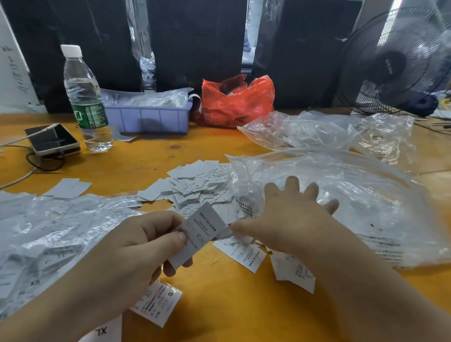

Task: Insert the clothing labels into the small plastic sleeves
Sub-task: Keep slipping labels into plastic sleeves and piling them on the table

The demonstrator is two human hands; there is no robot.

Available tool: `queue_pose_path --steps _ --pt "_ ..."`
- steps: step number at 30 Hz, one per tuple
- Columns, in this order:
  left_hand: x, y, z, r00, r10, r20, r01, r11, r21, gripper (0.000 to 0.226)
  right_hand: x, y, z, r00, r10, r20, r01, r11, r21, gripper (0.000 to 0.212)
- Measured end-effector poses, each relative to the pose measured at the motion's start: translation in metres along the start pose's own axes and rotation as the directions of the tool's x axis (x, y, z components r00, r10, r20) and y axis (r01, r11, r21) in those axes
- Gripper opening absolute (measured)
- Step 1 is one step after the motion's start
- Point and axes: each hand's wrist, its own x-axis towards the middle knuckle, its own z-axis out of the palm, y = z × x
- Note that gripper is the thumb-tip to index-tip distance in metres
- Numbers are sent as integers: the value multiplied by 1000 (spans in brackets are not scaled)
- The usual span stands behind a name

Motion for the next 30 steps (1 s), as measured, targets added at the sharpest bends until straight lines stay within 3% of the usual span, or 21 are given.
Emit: queue_pose_path --steps 4,13,16,20,22,27,30 --pt "0 1 0 1000 -2 -4 2 1000 0 23 -1 5 4 989 -57 140 35 988 153 112" --pt "-2 2 -1 1000 3 -4 -3 1000 6 23 -5 -1 -1 993 -55 103 39 988 153 115" --pt "-1 3 0 1000 4 -1 -4 1000 9 23 -7 -2 -3 999 -45 27 43 995 90 117" --pt "-2 3 1 1000 4 6 -4 1000 16 24 -8 3 -4 981 -63 -186 60 998 -20 104" --pt "-2 4 2 1000 4 2 -4 1000 15 24 -8 3 -5 977 -67 -203 58 997 -50 104" --pt "-1 3 1 1000 6 -9 -6 1000 21 24 -8 1 1 991 -115 66 108 988 107 114" --pt "-1 2 0 1000 6 -6 -6 1000 17 24 -5 2 5 984 -144 107 133 986 105 104"
